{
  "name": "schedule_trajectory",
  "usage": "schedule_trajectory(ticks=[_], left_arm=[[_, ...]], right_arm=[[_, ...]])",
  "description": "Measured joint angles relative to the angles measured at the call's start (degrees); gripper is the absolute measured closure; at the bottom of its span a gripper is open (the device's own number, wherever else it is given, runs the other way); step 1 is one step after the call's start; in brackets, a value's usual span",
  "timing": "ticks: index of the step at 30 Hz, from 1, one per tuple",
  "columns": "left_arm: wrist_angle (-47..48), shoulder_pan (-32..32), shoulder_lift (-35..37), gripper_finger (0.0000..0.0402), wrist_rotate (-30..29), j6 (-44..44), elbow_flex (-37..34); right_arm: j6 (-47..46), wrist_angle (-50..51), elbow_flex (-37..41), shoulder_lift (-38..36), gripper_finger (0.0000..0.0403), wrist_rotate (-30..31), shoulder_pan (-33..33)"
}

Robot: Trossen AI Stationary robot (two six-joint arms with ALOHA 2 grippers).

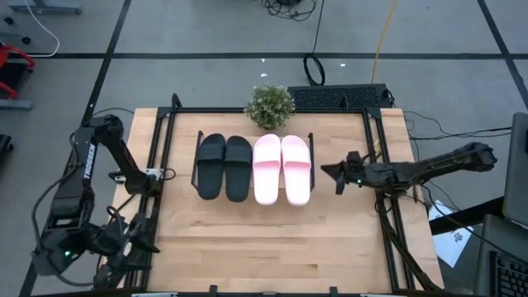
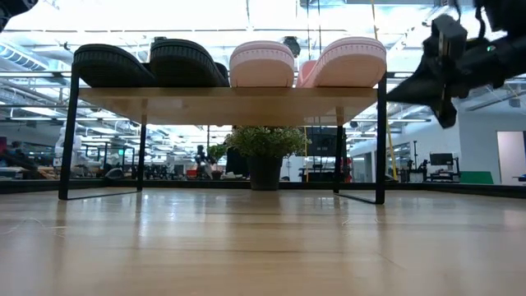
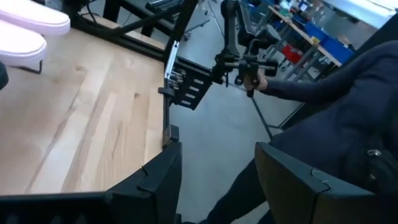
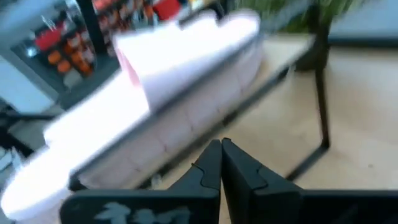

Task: Pick and place slides into the shelf
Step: Return to Home Position

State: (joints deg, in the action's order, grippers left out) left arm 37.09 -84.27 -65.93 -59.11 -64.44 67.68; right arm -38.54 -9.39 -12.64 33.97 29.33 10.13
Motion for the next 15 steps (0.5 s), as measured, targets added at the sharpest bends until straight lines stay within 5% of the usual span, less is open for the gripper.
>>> schedule_trajectory(ticks=[8,15], left_arm=[[0.67,-1.68,0.00,0.0204,-1.10,2.05,0.00],[0.72,-1.40,0.00,0.0204,-4.43,14.06,-0.14]], right_arm=[[6.83,-0.43,-0.87,-12.93,0.0403,4.90,0.06],[19.15,-23.21,-1.65,-14.24,0.0403,-10.32,2.46]])
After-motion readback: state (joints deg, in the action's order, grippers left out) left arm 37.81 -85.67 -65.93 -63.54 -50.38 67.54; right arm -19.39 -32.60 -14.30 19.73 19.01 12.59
